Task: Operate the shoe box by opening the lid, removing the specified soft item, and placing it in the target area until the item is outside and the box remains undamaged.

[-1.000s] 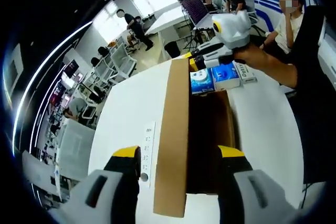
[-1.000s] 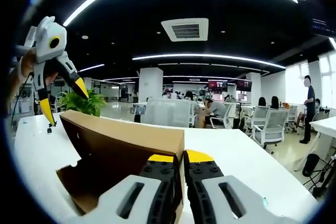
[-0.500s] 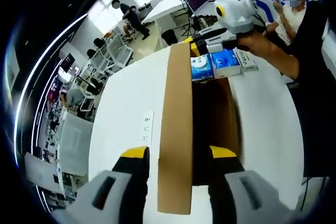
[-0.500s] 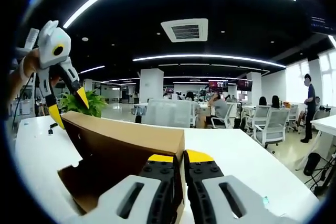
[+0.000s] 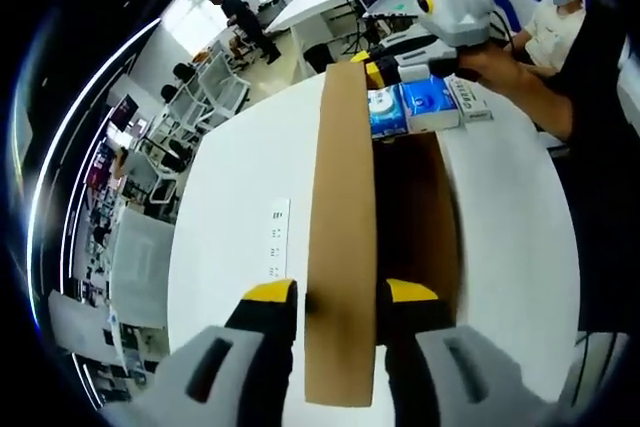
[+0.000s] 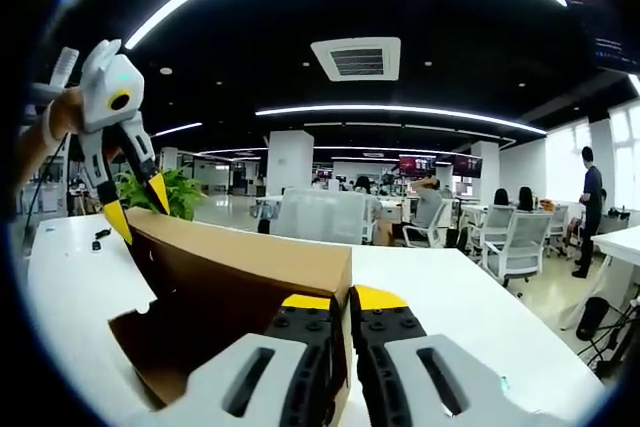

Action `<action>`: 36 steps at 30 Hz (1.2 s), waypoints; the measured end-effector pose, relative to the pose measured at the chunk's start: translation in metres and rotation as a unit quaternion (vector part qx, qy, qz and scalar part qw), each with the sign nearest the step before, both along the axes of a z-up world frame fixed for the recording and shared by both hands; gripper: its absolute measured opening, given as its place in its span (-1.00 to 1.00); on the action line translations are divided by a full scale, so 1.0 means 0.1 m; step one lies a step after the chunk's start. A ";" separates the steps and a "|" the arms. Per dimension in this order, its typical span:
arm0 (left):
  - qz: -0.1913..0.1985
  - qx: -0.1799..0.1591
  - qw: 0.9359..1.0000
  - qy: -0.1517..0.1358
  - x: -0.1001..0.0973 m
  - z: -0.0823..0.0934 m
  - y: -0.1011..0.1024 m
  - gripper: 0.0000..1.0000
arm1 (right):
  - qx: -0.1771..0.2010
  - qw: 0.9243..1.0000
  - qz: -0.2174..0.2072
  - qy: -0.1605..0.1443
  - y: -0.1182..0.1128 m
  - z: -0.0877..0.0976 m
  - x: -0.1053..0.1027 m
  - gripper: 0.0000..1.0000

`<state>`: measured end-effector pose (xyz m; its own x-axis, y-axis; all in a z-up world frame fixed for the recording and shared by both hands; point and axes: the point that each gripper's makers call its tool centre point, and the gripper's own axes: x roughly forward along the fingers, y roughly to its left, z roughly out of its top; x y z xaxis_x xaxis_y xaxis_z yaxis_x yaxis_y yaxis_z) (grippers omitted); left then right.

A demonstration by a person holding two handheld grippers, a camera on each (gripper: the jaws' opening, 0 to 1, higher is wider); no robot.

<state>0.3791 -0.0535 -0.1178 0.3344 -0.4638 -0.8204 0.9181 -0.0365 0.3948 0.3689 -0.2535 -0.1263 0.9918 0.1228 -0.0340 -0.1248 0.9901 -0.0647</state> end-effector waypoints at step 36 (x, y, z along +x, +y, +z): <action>0.024 0.024 0.999 -0.029 0.00 -0.05 0.02 -0.41 | -0.006 1.000 0.004 0.009 0.01 -0.03 -0.01 -0.92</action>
<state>0.3793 -0.0511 -0.1232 0.4031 -0.4069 -0.8197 0.8947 -0.0132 0.4465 0.3683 -0.2527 -0.1298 0.9901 0.1299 -0.0538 -0.1337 0.9882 -0.0749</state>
